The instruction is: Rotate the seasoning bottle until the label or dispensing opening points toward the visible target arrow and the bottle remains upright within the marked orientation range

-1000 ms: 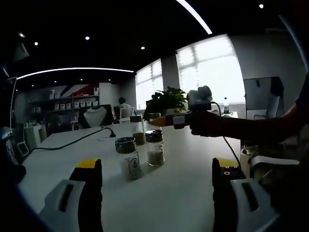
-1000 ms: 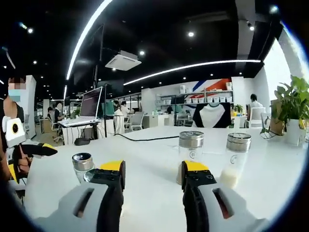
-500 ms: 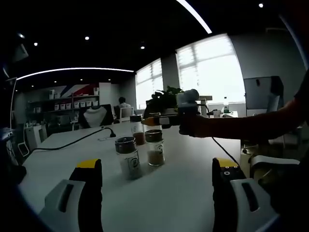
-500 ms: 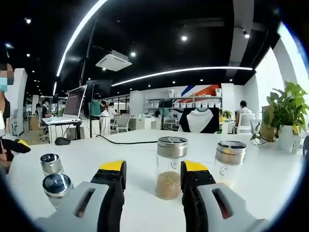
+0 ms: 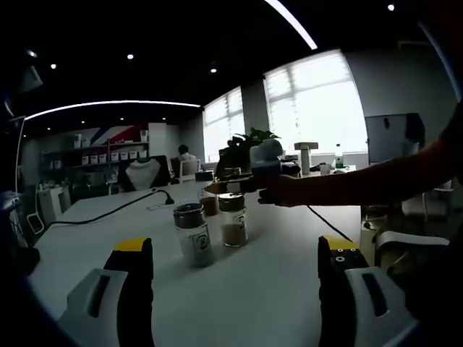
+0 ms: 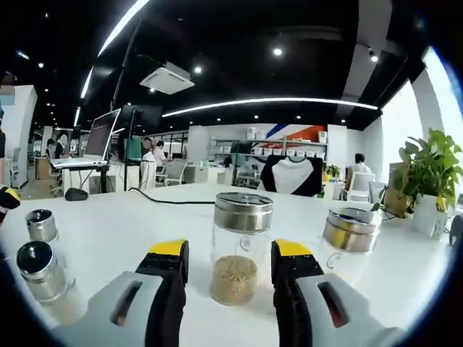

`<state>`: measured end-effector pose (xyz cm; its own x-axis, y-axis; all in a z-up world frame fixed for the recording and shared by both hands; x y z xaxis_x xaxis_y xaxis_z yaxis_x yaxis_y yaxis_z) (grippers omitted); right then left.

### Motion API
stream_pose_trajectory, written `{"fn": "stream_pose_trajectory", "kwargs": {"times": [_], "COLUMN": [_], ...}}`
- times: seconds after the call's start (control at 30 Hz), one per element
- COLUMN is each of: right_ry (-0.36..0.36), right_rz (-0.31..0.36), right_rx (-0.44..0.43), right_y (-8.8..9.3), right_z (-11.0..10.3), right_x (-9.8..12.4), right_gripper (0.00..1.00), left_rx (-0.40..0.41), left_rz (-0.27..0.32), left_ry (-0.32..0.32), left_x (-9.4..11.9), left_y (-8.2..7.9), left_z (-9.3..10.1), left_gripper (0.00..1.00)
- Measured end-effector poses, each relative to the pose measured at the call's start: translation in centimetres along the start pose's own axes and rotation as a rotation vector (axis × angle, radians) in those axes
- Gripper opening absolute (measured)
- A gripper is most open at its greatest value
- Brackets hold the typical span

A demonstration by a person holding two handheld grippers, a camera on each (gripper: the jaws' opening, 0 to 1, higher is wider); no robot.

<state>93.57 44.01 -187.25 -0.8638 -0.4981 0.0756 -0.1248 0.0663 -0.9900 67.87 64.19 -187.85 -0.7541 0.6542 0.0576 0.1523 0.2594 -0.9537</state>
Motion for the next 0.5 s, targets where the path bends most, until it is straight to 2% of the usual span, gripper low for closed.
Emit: {"fn": "stream_pose_trajectory", "kwargs": {"times": [0.27, 0.43, 0.5], "right_ry": [-0.004, 0.022, 0.024], "right_rz": [0.021, 0.04, 0.054], "right_rx": [-0.001, 0.013, -0.007], "right_y": [-0.1, 0.0, 0.0], "right_z": [0.1, 0.6, 0.6], "right_x": [-1.9, -2.5, -2.6], "right_gripper": [0.45, 0.43, 0.42], "left_rx": [-0.001, 0.004, 0.004], "left_rz": [-0.004, -0.007, -0.007], "left_ry": [-0.001, -0.004, -0.001], "left_x": [0.0, 0.1, 0.1], "left_y": [0.1, 0.3, 0.2], "left_z": [-0.1, -0.3, -0.3], "left_gripper": [1.0, 1.0, 1.0]}}
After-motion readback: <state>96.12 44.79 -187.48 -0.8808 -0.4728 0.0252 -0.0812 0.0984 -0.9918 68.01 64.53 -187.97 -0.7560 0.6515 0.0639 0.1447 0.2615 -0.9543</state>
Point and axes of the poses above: the point that each gripper's makers call its tool centre point, and the gripper's own axes: x roughly backward along the fingers, z roughly to its right, y roughly out of its underside, the point moved 5 cm from there along x, roughly backward along the fingers, and after that the axes turned 13 degrees about -x, right-handed, at the moved point
